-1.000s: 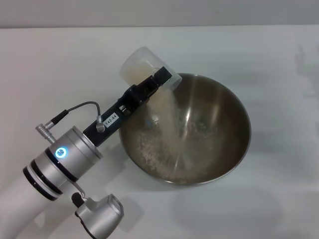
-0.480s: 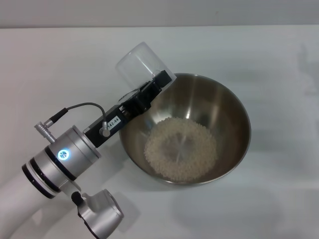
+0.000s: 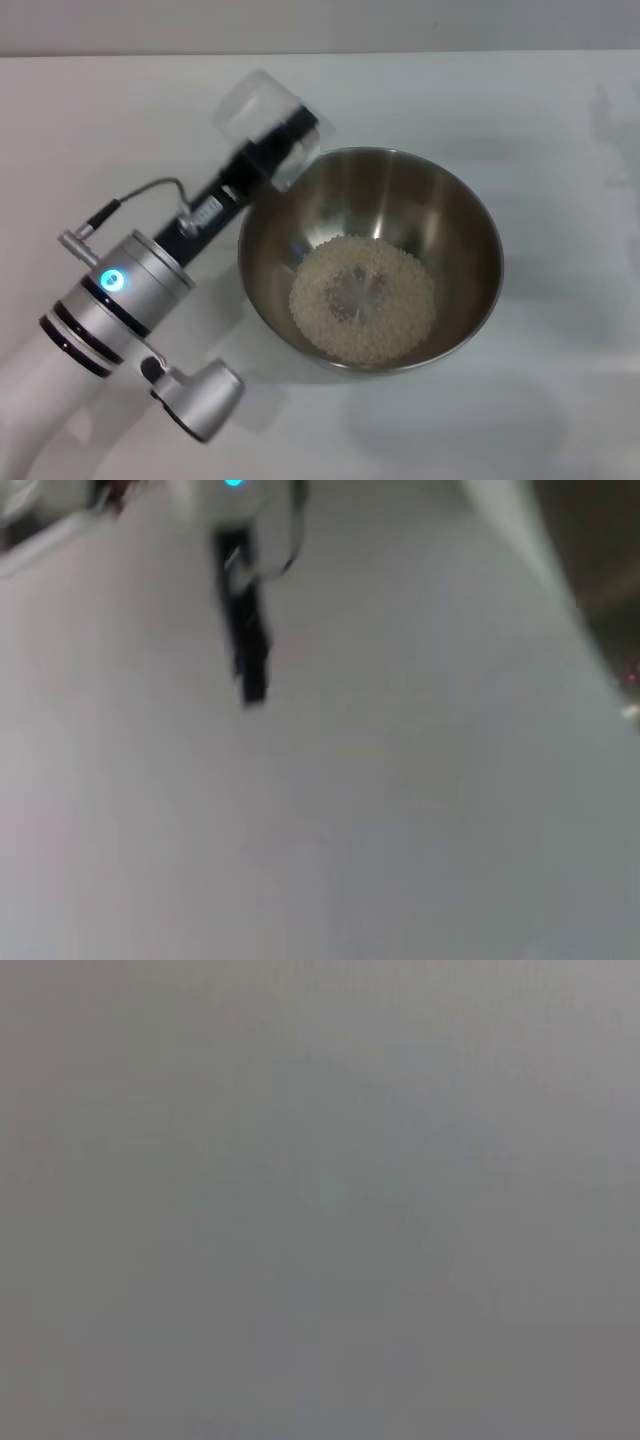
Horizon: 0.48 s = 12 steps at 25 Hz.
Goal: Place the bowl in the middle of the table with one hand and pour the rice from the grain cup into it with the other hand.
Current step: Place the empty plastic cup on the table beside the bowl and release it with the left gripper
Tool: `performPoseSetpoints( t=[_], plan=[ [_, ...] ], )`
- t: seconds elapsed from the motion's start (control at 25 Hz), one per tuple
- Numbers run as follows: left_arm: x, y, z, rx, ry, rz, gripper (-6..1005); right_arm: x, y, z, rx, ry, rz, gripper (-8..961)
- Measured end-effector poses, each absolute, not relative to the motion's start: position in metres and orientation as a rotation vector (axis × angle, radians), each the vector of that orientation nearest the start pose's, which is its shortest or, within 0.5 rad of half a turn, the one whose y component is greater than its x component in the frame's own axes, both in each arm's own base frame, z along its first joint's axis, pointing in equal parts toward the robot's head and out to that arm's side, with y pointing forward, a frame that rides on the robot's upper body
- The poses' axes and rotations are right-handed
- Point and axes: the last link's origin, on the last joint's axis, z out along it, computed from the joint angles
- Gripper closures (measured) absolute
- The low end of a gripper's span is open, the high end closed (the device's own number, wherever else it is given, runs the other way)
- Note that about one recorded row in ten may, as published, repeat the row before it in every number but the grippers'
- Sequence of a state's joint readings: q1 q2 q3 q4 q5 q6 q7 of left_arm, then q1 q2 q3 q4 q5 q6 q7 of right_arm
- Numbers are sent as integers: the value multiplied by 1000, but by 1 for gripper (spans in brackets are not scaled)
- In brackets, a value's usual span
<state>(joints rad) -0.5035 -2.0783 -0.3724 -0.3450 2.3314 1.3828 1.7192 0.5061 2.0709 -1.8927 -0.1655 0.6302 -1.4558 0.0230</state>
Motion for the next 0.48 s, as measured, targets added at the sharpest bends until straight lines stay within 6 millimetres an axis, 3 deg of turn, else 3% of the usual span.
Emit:
performPoseSetpoints(
  t=[0.04, 0.2, 0.24, 0.28, 0.32, 0.48],
  plan=[
    [-213, 298, -84, -1274, 1404, 105, 968, 284, 352, 48, -1334, 175, 860, 505],
    [-214, 301, -75, -1432, 1125, -64, 967, 280, 355, 47, -1341, 169, 869, 505],
    [-215, 302, -72, -1484, 1008, -137, 967, 279, 356, 47, -1342, 167, 872, 505],
    [-220, 308, -62, -1561, 764, -268, 967, 277, 358, 46, -1344, 163, 876, 505],
    [-220, 308, -62, -1561, 764, -268, 967, 277, 358, 46, -1344, 163, 876, 505],
    [-238, 320, -46, -1627, 314, -466, 967, 276, 358, 46, -1346, 162, 878, 506]
  ],
)
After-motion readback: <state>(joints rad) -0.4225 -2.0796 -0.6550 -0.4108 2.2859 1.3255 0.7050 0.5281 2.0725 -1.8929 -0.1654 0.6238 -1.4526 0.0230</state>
